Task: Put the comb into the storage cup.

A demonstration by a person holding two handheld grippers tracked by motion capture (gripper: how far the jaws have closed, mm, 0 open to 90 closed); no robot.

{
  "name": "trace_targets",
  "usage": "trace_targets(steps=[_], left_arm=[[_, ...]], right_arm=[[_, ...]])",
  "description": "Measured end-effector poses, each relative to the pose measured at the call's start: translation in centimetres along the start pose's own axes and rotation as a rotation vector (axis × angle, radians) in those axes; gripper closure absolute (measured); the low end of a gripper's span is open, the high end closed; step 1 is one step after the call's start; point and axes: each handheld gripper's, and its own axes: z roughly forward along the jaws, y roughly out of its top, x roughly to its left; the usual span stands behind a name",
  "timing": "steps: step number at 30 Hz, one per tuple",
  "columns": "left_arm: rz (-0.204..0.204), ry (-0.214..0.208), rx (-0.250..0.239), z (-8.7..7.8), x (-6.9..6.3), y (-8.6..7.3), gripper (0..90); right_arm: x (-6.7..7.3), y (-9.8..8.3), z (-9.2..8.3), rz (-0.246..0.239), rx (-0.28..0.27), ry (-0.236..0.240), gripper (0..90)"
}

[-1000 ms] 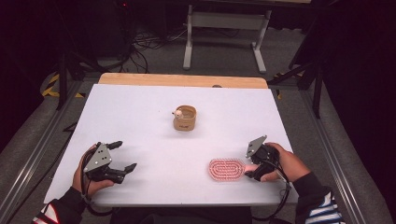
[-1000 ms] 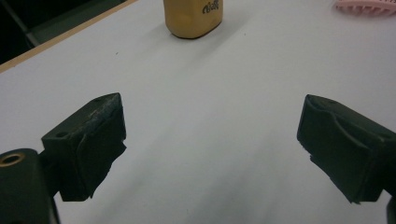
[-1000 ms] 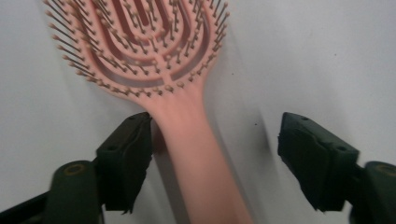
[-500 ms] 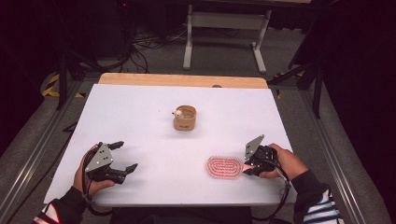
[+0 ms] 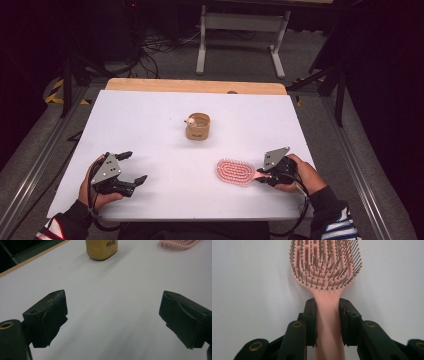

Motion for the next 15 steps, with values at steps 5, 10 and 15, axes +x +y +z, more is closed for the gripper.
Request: trace_targets(steps=[5,10,15], left_arm=[[0.003,0.001,-0.001,-0.04,0.04,0.01,9.1],[0.002,0.0,-0.001,-0.02,0.01,0.03,9.2],[-0.001,0.002,-0.006,-0.01,0.03,0.03,9.2]], right_arm=[[0.08,-0.08,0.19,0.017,-0.067,-0.039,69.8],[0.24,-0.01,0.34,0.03,-0.12,-0.066,69.8],[0.24,0.15,0.2,0.046,-0.18,-0.096,69.8]])
